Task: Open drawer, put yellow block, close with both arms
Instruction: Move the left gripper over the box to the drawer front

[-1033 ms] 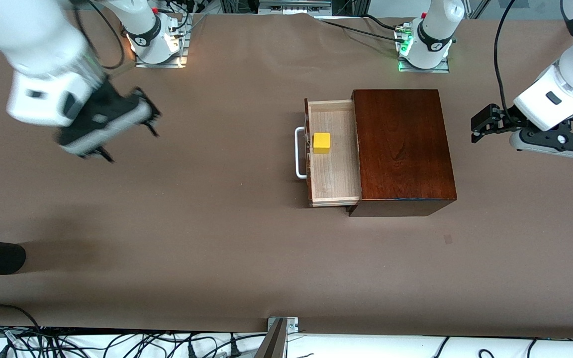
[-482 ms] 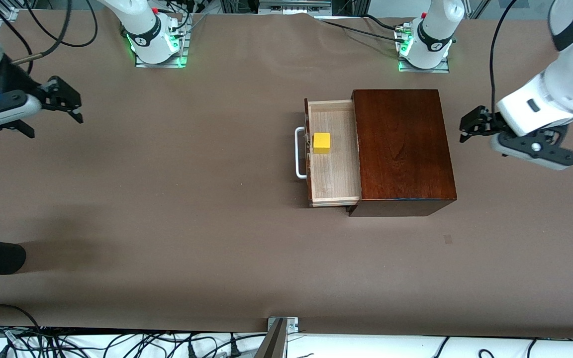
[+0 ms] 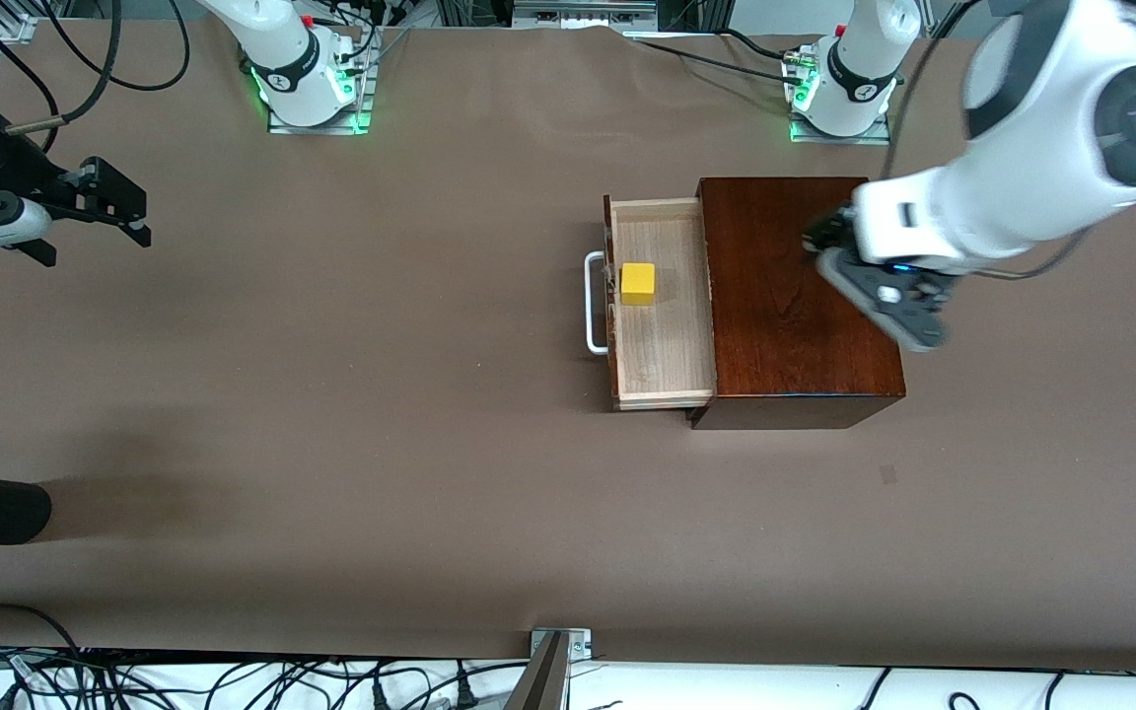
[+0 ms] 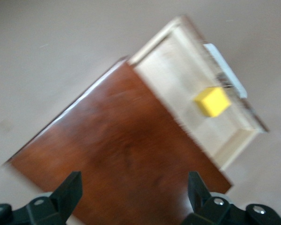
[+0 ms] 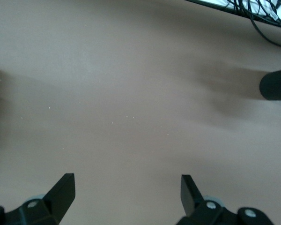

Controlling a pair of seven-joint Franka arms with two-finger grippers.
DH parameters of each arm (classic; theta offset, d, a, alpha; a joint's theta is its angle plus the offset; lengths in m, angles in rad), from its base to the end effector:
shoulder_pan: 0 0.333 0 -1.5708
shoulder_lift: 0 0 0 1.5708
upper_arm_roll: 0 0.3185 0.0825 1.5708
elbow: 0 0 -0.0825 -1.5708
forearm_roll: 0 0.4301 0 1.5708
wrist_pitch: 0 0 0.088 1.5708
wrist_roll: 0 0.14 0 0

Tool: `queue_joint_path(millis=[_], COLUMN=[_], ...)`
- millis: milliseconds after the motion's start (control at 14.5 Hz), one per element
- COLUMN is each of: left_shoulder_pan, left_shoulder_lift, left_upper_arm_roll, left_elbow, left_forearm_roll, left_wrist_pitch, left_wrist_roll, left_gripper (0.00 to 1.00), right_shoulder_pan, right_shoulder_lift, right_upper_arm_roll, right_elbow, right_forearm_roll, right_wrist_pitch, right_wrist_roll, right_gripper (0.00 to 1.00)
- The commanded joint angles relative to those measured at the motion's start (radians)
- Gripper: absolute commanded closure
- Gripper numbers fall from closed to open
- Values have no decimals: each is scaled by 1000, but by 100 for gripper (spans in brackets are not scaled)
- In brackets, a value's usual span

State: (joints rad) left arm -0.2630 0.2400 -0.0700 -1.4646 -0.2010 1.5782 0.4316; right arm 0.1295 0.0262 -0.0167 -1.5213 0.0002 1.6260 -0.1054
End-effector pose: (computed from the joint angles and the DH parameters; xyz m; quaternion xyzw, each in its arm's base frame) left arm 0.6189 -0.2392 0.5008 0.9233 -0.3631 -0.0571 0.1113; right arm 0.6136 0.0697 0.6091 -0.9933 -0.1088 -0.0392 0.0000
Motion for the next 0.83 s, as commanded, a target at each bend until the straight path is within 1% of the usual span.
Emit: queue_joint_path(millis=[0, 138, 207, 344, 482, 689, 758], left_shoulder_pan=[-44, -73, -94, -163, -240, -312, -333], left_shoulder_lift=[76, 129, 157, 218, 264, 318, 346], left_upper_arm_roll=[-68, -126, -137, -151, -152, -154, -154], left_elbow=[65, 121, 133, 138, 141, 142, 142], left_forearm_roll=[-44, -52, -52, -57, -52, -49, -51], left_wrist_pitch=[37, 100, 144, 297, 405, 520, 546], left_wrist_roll=[38, 38, 39, 42, 45, 52, 99], left_gripper=[0, 0, 0, 0, 0, 0, 0], right_shoulder_pan=[-22, -22, -24, -22, -22, -21, -22], right_shoulder_lift=[-23, -18, -17, -20, -15, 6, 6], right_upper_arm_roll=[14, 14, 11, 14, 15, 15, 14], right_elbow=[-22, -16, -10, 1, 16, 20, 20], right_forearm_roll=[18, 17, 17, 8, 0, -3, -2], right_wrist_pitch=[-15, -15, -17, -15, -15, -17, -15], right_wrist_roll=[62, 78, 67, 72, 72, 69, 66], right_gripper=[0, 0, 0, 0, 0, 0, 0])
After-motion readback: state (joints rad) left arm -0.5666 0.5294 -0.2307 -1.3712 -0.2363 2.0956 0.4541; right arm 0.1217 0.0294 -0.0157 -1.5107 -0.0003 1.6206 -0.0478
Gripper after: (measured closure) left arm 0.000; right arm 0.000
